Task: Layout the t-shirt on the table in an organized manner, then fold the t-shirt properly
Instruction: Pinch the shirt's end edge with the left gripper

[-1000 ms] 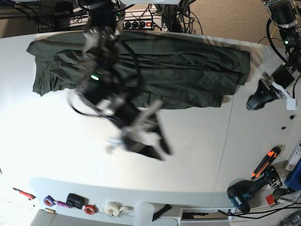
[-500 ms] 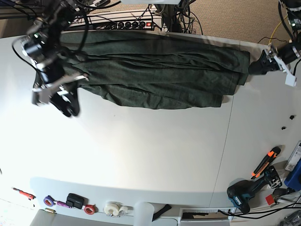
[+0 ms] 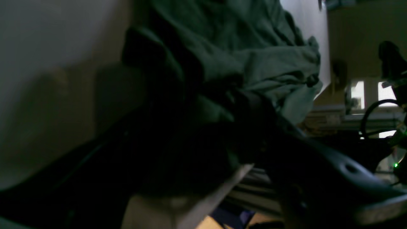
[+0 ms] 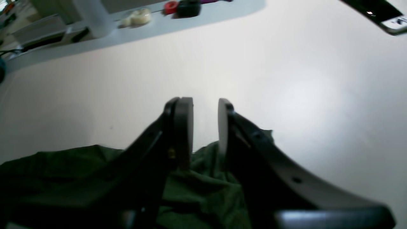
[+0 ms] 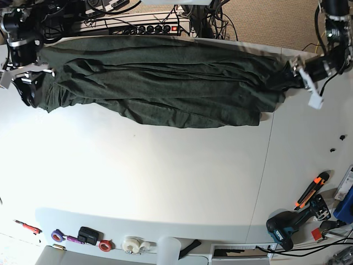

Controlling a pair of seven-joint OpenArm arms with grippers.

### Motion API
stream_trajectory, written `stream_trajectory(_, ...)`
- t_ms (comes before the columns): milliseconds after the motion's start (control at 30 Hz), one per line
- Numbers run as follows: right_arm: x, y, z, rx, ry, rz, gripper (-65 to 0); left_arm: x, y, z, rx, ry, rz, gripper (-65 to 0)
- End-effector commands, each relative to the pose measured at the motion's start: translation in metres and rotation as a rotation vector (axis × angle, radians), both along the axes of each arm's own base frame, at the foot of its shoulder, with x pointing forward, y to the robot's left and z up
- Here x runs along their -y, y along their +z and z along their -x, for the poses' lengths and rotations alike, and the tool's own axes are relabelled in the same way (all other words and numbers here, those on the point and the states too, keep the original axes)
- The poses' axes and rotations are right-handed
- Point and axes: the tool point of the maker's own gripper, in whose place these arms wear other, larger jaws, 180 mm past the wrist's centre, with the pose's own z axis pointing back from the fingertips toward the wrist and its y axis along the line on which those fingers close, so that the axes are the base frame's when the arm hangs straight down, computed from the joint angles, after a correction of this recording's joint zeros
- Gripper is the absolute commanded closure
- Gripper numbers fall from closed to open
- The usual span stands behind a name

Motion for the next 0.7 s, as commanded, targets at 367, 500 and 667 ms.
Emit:
stream_trajectory(367, 0.0, 0.014, 0.002, 0.044, 0.014, 0.002, -14.5, 0.009, 0.0, -0.007, 0.001, -0.043, -0.02, -42.9)
stream_trajectory(500, -0.001, 0.014, 0.002, 0.044, 0.014, 0.002, -14.5, -0.003, 0.0, -0.017, -0.008, 0.018, -0.04, -43.0)
stream_trajectory(667, -0.001, 0.014, 0.002, 0.049, 0.017, -0.002, -14.4, -0.015, -0.015, -0.023, -0.055, 0.036, -0.159, -42.9)
